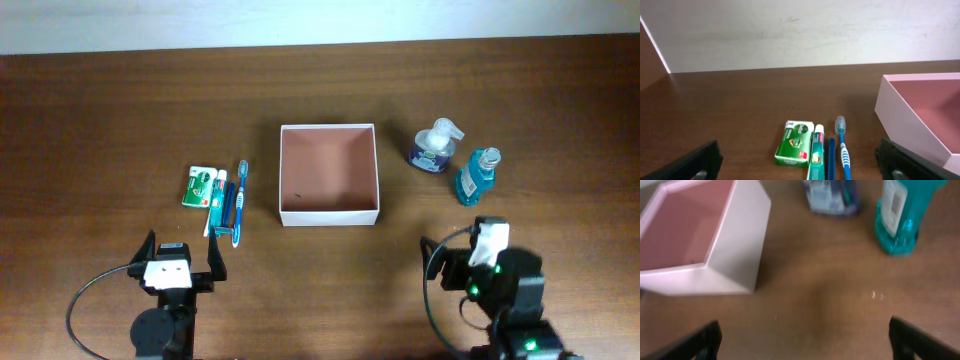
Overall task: Pack container
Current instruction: 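Move the right gripper toward the teal Listerine bottle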
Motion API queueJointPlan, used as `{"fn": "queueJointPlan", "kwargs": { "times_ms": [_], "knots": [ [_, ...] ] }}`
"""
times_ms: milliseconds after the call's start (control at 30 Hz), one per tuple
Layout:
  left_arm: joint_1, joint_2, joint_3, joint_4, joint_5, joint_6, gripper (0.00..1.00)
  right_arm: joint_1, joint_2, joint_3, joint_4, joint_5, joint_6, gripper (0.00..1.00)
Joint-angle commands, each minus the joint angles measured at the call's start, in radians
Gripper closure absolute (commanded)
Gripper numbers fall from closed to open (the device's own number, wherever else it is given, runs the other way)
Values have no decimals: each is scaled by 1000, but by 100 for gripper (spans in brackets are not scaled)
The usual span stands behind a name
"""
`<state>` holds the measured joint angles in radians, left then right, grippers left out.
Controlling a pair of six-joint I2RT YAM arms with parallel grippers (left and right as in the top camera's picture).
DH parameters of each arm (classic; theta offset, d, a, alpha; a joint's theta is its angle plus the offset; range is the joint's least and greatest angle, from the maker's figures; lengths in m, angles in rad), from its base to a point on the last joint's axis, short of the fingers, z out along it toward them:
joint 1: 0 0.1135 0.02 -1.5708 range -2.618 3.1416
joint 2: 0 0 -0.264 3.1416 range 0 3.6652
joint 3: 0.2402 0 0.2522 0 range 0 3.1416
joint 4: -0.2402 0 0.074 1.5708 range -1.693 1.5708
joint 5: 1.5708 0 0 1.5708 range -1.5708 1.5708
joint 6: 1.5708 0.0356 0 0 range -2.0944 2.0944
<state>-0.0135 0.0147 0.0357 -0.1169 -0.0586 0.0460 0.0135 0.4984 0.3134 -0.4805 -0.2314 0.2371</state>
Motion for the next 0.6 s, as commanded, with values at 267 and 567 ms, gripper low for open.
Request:
{"fn": "queueJointPlan", "kwargs": {
  "times_ms": [267,567],
  "knots": [
    [-4,-8,-8,0,11,16,1,-7,512,732,-471,-29,-113,2],
    [-4,-8,-8,0,11,16,1,-7,668,732,-497,-115,-113,2]
  ]
}}
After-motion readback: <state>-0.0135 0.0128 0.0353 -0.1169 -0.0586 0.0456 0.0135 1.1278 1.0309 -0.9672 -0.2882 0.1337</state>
